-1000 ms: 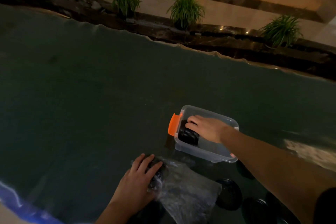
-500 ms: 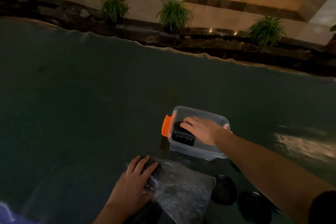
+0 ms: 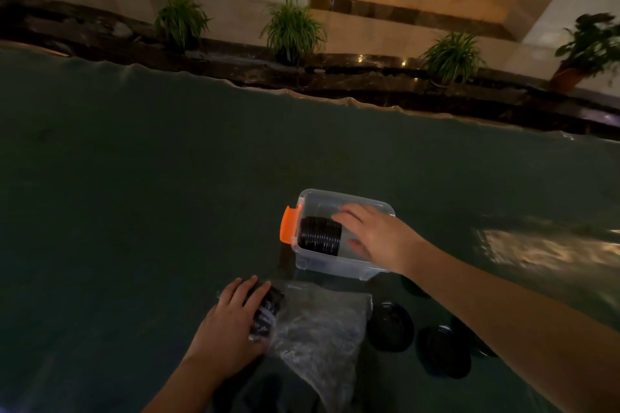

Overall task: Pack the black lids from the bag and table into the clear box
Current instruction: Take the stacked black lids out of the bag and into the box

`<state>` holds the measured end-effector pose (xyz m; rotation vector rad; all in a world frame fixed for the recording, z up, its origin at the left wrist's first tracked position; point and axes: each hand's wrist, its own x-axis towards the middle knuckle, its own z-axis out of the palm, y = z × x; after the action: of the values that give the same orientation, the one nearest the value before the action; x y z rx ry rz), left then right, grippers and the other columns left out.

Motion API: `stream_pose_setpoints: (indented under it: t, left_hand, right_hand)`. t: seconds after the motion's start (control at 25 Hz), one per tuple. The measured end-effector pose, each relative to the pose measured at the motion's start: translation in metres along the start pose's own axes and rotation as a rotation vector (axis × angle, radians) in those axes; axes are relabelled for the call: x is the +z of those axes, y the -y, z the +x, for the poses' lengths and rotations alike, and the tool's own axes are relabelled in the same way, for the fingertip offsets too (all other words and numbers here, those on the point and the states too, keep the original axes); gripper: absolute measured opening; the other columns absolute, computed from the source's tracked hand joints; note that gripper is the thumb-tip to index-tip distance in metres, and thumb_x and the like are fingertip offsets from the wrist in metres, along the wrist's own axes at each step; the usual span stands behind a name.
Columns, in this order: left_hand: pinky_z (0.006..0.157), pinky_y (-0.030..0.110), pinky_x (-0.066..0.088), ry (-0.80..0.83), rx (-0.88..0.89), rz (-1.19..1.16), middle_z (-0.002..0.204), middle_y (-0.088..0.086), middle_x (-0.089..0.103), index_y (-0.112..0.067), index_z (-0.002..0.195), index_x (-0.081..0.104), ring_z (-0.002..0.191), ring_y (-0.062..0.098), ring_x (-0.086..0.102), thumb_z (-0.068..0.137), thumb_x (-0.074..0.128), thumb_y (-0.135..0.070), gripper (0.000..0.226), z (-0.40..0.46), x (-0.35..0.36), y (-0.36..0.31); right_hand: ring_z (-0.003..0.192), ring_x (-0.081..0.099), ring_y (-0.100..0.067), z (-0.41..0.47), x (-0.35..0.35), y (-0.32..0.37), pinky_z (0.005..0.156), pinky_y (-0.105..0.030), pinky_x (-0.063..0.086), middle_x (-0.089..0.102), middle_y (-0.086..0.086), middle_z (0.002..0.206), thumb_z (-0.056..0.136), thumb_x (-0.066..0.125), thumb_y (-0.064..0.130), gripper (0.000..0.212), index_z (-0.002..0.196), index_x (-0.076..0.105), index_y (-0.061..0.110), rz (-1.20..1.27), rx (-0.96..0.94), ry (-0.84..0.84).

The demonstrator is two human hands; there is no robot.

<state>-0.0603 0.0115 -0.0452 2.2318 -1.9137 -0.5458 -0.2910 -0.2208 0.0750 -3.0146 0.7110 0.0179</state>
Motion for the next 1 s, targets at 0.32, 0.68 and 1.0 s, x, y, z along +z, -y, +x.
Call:
stream_pose_setpoints:
  t: [0.32,0.68,1.0]
  left_hand:
    - [0.107,0.050,0.042,-0.008,-0.029,0.067,0.162,-0.002,0.028,-0.033,0.154,0.024,0.149,0.024,0.019,0.068,0.049,-0.080,0.101,0.006,-0.009,-0.002]
    - [0.112,0.053,0.037,0.049,-0.118,0.065,0.164,0.001,0.015,-0.032,0.156,0.004,0.149,0.027,0.015,0.037,0.063,-0.091,0.145,0.002,-0.021,0.001]
    - [0.114,0.049,0.036,0.020,-0.210,0.069,0.162,0.002,0.022,-0.024,0.157,0.004,0.147,0.027,0.022,0.047,0.079,-0.075,0.143,-0.023,-0.021,0.007]
  right_hand:
    - [0.100,0.057,-0.017,-0.109,-0.008,0.052,0.084,-0.029,0.052,0.060,-0.001,0.114,0.093,0.062,0.027,0.028,0.119,0.061,0.017,0.112,-0.071,-0.102]
    - [0.117,0.062,-0.019,-0.146,0.049,0.082,0.107,-0.027,0.043,0.067,-0.005,0.126,0.094,0.061,0.022,0.036,0.127,0.066,0.011,0.094,-0.180,0.023]
    - [0.151,0.018,-0.024,-0.100,0.081,0.103,0.122,-0.040,0.016,0.027,-0.010,0.163,0.100,0.053,0.015,0.060,0.155,0.030,0.008,0.054,-0.285,0.170]
